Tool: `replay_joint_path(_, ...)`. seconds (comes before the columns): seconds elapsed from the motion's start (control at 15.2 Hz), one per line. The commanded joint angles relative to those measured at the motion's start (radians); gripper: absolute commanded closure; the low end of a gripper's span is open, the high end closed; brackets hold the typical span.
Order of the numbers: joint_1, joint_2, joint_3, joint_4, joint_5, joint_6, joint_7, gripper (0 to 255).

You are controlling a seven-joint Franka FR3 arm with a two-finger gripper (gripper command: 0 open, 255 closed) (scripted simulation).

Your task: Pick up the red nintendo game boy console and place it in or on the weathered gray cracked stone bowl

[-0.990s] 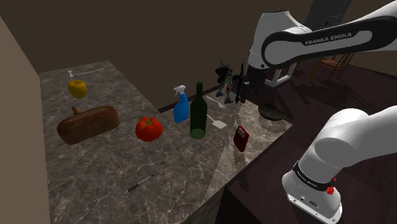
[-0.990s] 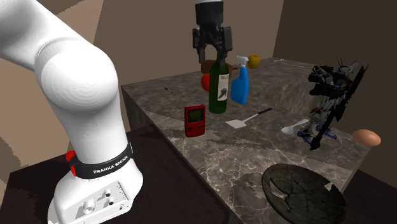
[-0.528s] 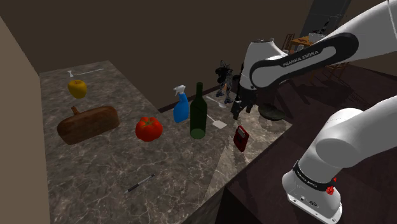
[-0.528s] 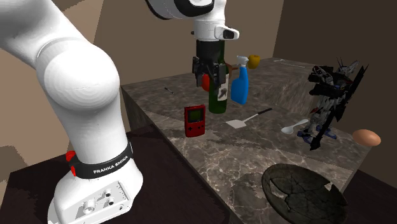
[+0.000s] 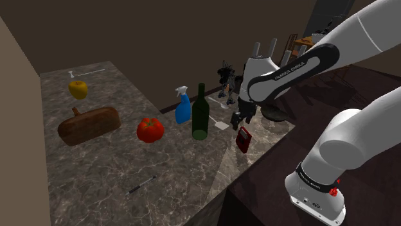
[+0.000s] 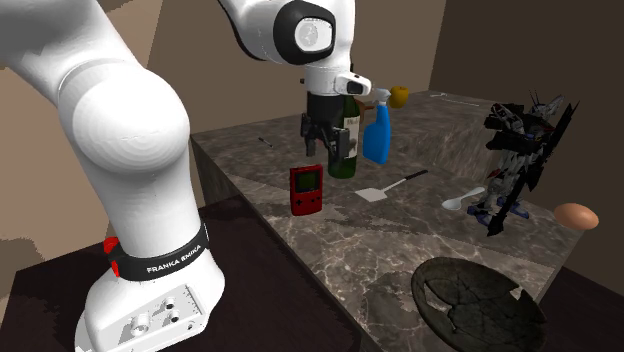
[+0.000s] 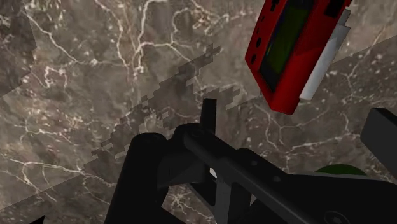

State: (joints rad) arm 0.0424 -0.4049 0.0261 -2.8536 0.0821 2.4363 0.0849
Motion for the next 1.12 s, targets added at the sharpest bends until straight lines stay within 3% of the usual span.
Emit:
replay_joint_path(0.0, 0.003, 0.039, 0.001, -0.012, 0.005, 0.052, -0.002, 0)
replay_joint_path(0.53, 0.003, 0.039, 0.001, -0.012, 0.005, 0.052, -0.002, 0)
replay_joint_path(0.59, 0.003, 0.039, 0.001, -0.012, 0.005, 0.052, -0.002, 255)
replay_joint_path(1.06, 0.003, 0.038, 0.001, -0.012, 0.005, 0.051, -0.002, 255)
